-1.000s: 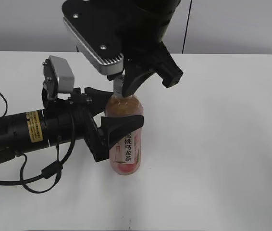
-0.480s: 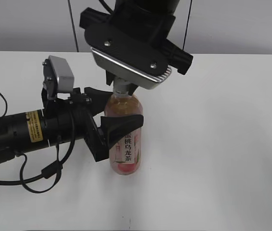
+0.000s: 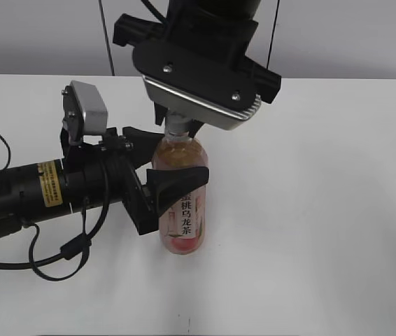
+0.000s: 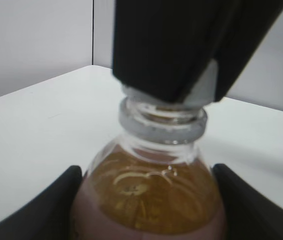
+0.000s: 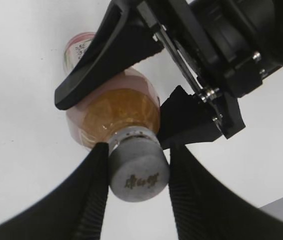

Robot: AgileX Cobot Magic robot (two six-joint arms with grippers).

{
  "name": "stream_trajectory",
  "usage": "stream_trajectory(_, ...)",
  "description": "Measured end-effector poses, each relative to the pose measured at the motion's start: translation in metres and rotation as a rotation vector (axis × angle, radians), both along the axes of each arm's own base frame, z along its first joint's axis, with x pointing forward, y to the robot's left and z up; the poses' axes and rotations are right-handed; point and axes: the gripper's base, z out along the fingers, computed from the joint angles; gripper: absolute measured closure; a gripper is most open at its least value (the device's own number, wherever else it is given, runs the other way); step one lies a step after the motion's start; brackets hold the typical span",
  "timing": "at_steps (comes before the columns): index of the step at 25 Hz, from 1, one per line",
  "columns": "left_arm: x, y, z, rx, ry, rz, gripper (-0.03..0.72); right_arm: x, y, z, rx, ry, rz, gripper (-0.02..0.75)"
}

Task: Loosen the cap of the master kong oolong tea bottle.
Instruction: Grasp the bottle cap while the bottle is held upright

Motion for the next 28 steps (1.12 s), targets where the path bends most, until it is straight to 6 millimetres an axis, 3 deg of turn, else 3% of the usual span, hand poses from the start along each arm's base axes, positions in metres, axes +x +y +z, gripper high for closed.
stream_trajectory(20,0.000,0.000,0.000,0.000,-0.001,0.003,0.221,0.000,0.004,0.013,0.056,-0.017,-0.004,0.467)
stream_trajectory(28,0.000,0.000,0.000,0.000,-0.001,0.003,0.221,0.000,-0.003,0.023,0.077,0.006,-0.182,0.467)
